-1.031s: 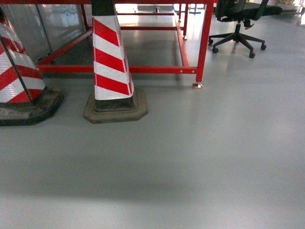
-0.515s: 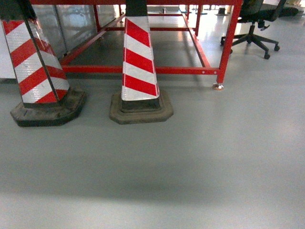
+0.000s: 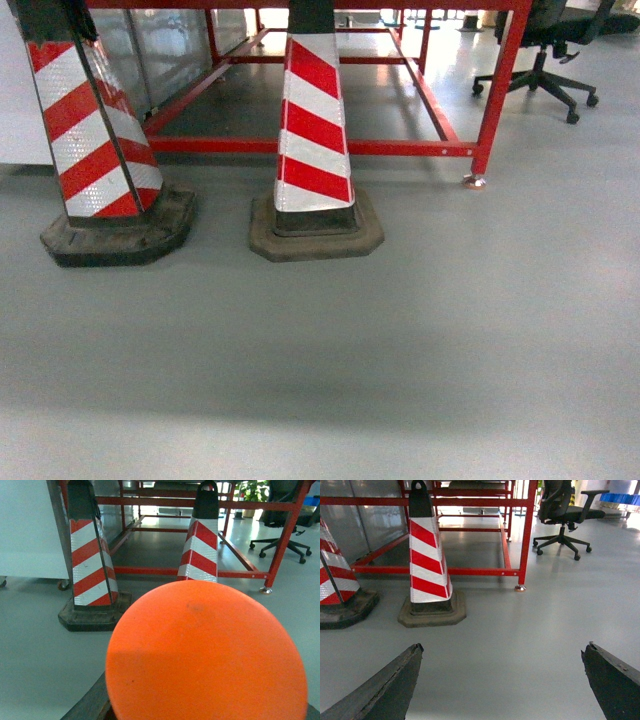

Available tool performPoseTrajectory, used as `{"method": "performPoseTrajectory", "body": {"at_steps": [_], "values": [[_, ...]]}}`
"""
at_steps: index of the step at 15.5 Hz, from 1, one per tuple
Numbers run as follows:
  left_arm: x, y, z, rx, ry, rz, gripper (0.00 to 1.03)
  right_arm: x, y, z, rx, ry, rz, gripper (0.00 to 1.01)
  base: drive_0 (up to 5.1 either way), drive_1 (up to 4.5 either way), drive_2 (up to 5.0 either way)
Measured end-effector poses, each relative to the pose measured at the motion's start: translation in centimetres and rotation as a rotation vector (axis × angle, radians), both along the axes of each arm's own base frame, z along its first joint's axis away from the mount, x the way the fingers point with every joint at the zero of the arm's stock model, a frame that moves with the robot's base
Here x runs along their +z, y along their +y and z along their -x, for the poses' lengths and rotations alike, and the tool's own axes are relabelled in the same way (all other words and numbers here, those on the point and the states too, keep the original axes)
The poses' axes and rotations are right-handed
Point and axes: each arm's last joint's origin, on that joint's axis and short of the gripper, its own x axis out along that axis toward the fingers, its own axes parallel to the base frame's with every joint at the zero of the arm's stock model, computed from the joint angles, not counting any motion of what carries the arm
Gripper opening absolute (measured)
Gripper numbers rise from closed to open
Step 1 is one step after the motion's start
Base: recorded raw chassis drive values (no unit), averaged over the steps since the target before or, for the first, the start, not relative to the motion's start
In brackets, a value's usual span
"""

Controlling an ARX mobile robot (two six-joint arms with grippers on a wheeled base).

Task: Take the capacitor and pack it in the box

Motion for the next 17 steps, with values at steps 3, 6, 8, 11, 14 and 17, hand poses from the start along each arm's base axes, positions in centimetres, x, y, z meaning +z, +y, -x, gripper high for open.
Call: {"method": "performPoseTrajectory", "body": {"at_steps": [3,6,8,11,14,17], "values": [[0.00,0.00,0.00,0.000,0.000,0.000,0.44,0.00,0.00,0.00,0.000,0.000,0.000,0.98,0.0,0.00,0.0],[0.00,0.00,0.00,0.000,0.000,0.000,0.44,0.00,0.00,0.00,0.000,0.000,0.000,0.98,0.0,0.00,0.0],[0.00,0.00,0.00,0.000,-0.001,0.000,0.44,0.02,0.00,0.00,0.000,-0.002,0.000,0.98,0.0,0.00,0.0],[0.01,0.00,0.00,0.000,-0.001,0.000,0.44,0.00,0.00,0.00,0.000,0.000,0.000,0.98,0.0,0.00,0.0],[-0.01,0.00,0.00,-0.002,0.001,0.000,0.44,0.02,0.00,0.00,0.000,-0.002,0.000,0.98,0.0,0.00,0.0],[0.01,-0.01,0.00,-0.002,-0.001,0.000,0.44,0.03,0.00,0.00,-0.001,-0.003,0.000,0.98,0.0,0.00,0.0]]}}
